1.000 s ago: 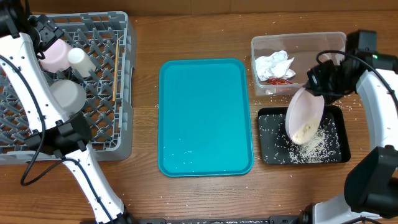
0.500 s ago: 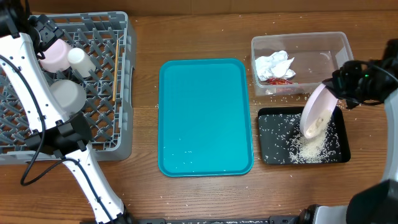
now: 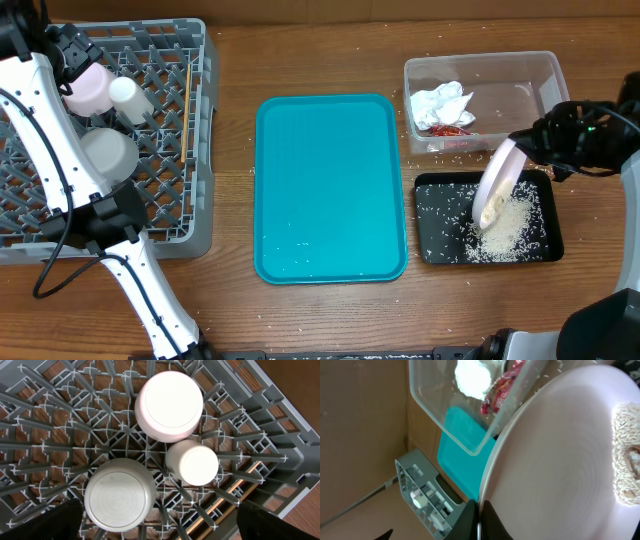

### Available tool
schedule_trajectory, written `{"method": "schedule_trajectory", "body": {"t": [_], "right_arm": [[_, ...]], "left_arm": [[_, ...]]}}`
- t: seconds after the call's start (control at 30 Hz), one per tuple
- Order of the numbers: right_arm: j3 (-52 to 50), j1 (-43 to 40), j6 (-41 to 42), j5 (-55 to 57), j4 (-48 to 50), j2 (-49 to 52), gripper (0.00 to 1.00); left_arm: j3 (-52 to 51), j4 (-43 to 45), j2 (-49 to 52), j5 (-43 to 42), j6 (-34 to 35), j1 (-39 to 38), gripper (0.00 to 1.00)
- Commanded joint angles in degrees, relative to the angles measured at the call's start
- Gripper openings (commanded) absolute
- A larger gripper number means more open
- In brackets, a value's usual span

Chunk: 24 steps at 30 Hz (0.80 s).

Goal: Sort waste into correct bins and load items into the dishwasher
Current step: 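Tilt the plate with right gripper to pour rice onto black tray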

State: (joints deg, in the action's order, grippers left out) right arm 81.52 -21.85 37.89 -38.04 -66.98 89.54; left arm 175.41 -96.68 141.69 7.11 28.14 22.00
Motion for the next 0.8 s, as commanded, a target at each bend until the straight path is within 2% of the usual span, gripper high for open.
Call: {"method": "schedule_trajectory", "body": {"t": [0.0, 0.1, 0.23, 0.5, 0.6, 0.77], "right_arm": [[-0.2, -2.36, -2.82, -2.34, -0.87, -0.5, 0.03], [-0.2, -3.98, -3.78, 0.81, -0.37, -0.44, 0.03], [-0.2, -5.92, -11.82, -9.01, -0.79, -0.44, 0.03], [-0.2, -6.73, -12.61, -12.0, -0.44, -0.44, 0.03], [-0.2, -6.91, -17.94, -19.87, -1.79, -0.44, 0.03], [-0.2, -7.21, -17.07, -18.32, -3.74, -0.44, 0.03]], "left_arm": [[-0.2, -0.11, -0.44, -0.11, -0.92, -0.26, 1.0], [-0.2, -0.11, -0.44, -0.11, -0.92, -0.26, 1.0], [-0.2, -0.11, -0.44, -0.11, -0.92, -0.26, 1.0], [-0.2, -0.11, -0.44, -0.11, -0.92, -0.26, 1.0], [-0.2, -0.11, -0.44, -0.11, -0.92, -0.26, 1.0], [-0.2, -0.11, -0.44, -0.11, -0.92, -0.26, 1.0]]}}
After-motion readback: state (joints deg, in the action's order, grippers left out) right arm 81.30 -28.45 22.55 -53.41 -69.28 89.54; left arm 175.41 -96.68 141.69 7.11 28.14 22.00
